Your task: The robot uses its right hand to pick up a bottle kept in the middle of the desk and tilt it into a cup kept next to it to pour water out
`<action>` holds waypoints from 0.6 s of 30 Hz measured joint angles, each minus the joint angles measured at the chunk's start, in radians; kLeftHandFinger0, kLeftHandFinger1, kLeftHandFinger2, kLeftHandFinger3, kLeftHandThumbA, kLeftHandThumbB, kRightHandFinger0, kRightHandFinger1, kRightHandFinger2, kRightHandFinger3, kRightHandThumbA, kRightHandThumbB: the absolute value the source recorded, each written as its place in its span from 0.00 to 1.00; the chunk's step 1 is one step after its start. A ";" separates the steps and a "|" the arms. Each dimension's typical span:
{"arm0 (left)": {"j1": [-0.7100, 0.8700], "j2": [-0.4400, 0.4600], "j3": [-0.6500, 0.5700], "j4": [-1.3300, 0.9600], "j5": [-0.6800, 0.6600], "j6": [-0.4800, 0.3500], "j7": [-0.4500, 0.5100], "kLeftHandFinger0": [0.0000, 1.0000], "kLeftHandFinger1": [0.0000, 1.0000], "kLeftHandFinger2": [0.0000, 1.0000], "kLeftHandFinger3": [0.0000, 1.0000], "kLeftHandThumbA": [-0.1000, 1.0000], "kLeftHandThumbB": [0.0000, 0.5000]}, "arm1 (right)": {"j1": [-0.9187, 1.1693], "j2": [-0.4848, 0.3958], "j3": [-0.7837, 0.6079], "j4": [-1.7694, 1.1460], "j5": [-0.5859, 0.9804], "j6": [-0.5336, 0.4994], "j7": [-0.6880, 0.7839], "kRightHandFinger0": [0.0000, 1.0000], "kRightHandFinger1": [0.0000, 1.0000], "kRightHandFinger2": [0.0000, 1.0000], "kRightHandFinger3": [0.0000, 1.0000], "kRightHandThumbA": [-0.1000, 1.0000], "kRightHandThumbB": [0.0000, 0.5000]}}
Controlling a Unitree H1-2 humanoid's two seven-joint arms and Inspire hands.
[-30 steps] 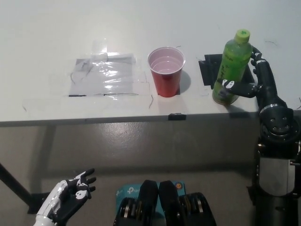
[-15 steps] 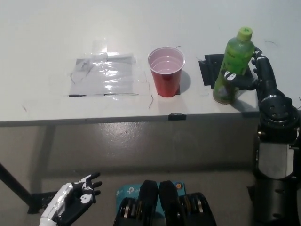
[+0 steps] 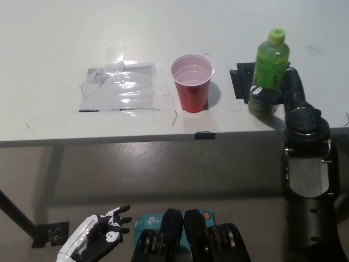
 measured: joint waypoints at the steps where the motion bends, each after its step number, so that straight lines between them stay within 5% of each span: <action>1: 0.000 0.000 0.000 0.000 0.002 0.000 -0.004 0.85 0.87 0.92 0.96 0.72 0.25 | -0.001 0.000 0.009 0.004 0.008 0.000 -0.007 1.00 1.00 1.00 1.00 0.67 1.00; 2: -0.002 0.000 -0.001 0.001 0.004 0.000 -0.009 0.85 0.87 0.92 0.96 0.72 0.26 | -0.003 0.001 0.015 0.007 0.022 -0.001 -0.015 1.00 1.00 1.00 1.00 0.62 0.79; 3: -0.003 0.000 -0.001 0.001 0.005 0.000 -0.011 0.85 0.87 0.92 0.96 0.73 0.24 | -0.003 0.003 0.018 0.010 0.037 -0.009 -0.026 0.74 0.83 1.00 1.00 0.58 0.41; 4: -0.003 0.000 -0.001 0.001 0.005 0.000 -0.014 0.85 0.88 0.92 0.96 0.73 0.22 | -0.003 0.006 0.017 0.013 0.048 -0.021 -0.036 0.52 0.65 0.91 1.00 0.57 0.29; 5: -0.004 0.000 -0.001 0.001 0.006 0.000 -0.015 0.85 0.88 0.92 0.96 0.73 0.22 | -0.003 0.009 0.017 0.019 0.063 -0.033 -0.053 0.55 0.62 0.75 1.00 0.58 0.05; 7: -0.004 0.000 -0.002 0.001 0.007 0.001 -0.021 0.85 0.88 0.92 0.97 0.75 0.21 | -0.001 0.019 0.015 0.033 0.083 -0.059 -0.093 0.63 0.57 0.56 1.00 0.59 0.00; 8: -0.004 0.000 -0.003 0.001 0.008 0.001 -0.022 0.85 0.88 0.92 0.97 0.75 0.20 | 0.000 0.021 0.014 0.039 0.091 -0.069 -0.110 0.53 0.49 0.44 1.00 0.63 0.00; 9: -0.004 0.000 -0.003 0.001 0.009 0.001 -0.023 0.85 0.88 0.92 0.97 0.76 0.26 | 0.001 0.024 0.013 0.045 0.099 -0.079 -0.123 0.22 0.19 0.20 1.00 0.69 0.00; 11: -0.003 0.000 -0.003 0.002 0.010 0.001 -0.024 0.85 0.88 0.92 0.97 0.77 0.30 | 0.006 0.025 0.013 0.055 0.110 -0.105 -0.155 0.02 0.01 0.03 0.96 0.68 0.00; 15: -0.003 0.000 -0.003 0.005 0.010 0.001 -0.027 0.85 0.88 0.92 0.97 0.82 0.32 | 0.021 0.022 0.013 0.068 0.119 -0.151 -0.210 0.00 0.00 0.00 0.86 0.31 0.00; 16: -0.003 0.000 -0.003 0.006 0.010 0.000 -0.028 0.85 0.88 0.92 0.97 0.82 0.32 | 0.024 0.019 0.014 0.069 0.121 -0.162 -0.222 0.00 0.00 0.00 0.86 0.30 0.00; 17: -0.003 0.000 -0.003 0.007 0.010 0.000 -0.030 0.85 0.88 0.93 0.97 0.82 0.31 | 0.027 0.015 0.015 0.069 0.122 -0.175 -0.235 0.00 0.00 0.00 0.82 0.10 0.00; 18: -0.003 0.000 -0.003 0.007 0.010 0.000 -0.031 0.85 0.88 0.93 0.97 0.82 0.31 | 0.028 0.011 0.017 0.069 0.123 -0.185 -0.245 0.00 0.00 0.00 0.82 0.04 0.00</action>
